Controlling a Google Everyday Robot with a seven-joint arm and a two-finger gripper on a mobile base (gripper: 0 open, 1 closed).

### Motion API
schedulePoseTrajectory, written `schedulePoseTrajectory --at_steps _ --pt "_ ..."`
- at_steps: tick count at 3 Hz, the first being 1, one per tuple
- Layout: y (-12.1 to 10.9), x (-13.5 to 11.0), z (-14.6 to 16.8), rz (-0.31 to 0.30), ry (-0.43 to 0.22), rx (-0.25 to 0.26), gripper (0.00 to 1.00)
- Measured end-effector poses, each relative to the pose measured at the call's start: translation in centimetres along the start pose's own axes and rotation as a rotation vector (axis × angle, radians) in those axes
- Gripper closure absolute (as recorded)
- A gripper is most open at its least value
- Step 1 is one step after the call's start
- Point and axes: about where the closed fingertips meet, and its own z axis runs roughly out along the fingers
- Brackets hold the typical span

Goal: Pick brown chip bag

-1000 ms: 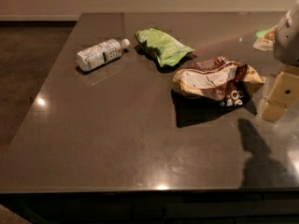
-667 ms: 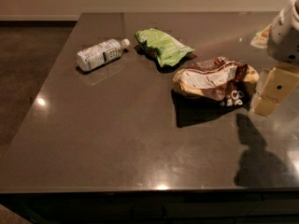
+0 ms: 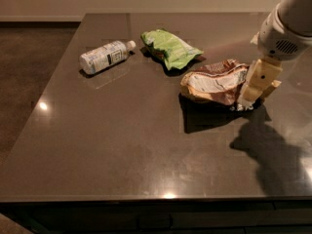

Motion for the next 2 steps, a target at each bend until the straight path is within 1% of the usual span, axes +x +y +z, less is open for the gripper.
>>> schedulePoseTrajectory --at_steps 1,2 --pt "-2.4 0.5 2.6 0.039 0.027 -0.012 0.00" --pt "-3.6 1.5 5.1 0.067 0.078 -0.037 0.00"
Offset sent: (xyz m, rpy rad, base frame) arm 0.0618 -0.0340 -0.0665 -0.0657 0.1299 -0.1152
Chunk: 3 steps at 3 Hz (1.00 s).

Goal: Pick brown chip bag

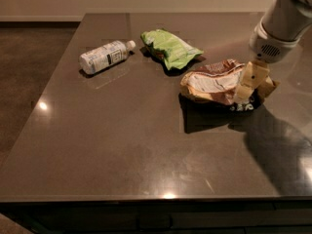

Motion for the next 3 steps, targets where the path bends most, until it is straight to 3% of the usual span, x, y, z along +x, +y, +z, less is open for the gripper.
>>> schedulePoseTrajectory --at_steps 1,2,3 --pt "-0.37 0.91 1.86 0.010 0.055 -0.029 0.00" --pt "-0.13 1.33 2.73 0.011 0.081 -0.066 0.17" --pt "0.26 1.09 2.77 0.007 0.073 -0.097 0.41"
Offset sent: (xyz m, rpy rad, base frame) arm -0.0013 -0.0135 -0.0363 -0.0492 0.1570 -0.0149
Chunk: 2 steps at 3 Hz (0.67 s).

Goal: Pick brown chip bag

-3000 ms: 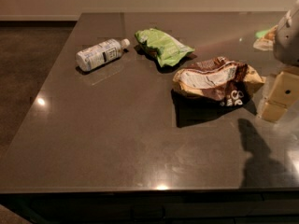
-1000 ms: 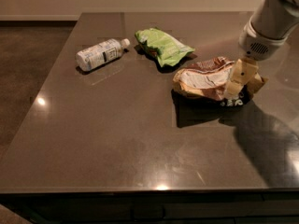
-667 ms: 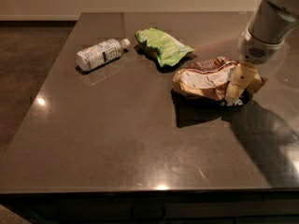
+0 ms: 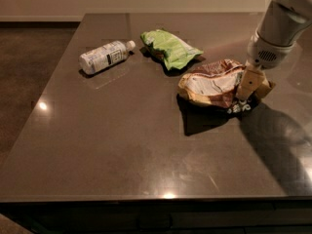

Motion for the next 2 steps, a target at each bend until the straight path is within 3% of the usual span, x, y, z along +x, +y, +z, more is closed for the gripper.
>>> schedulePoseTrajectory --at_steps 1,2 --pt "0.5 -0.8 -1.1 -0.011 -0.047 -0.018 0.64" --pt "0.8 -2.3 -3.9 -0.032 -0.125 -0.004 0.87"
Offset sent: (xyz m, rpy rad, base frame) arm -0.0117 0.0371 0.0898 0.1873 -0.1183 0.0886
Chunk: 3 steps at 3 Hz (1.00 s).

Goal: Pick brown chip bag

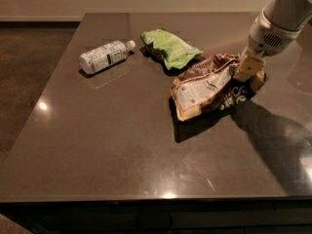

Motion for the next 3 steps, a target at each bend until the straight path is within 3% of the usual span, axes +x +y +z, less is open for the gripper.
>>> schedulePoseTrajectory --at_steps 1,3 --pt "0.2 -1.9 -3.2 -0.029 -0.094 0.014 1.00" --pt "0.1 -4.8 -8.8 -0.087 -0.268 0.013 1.00"
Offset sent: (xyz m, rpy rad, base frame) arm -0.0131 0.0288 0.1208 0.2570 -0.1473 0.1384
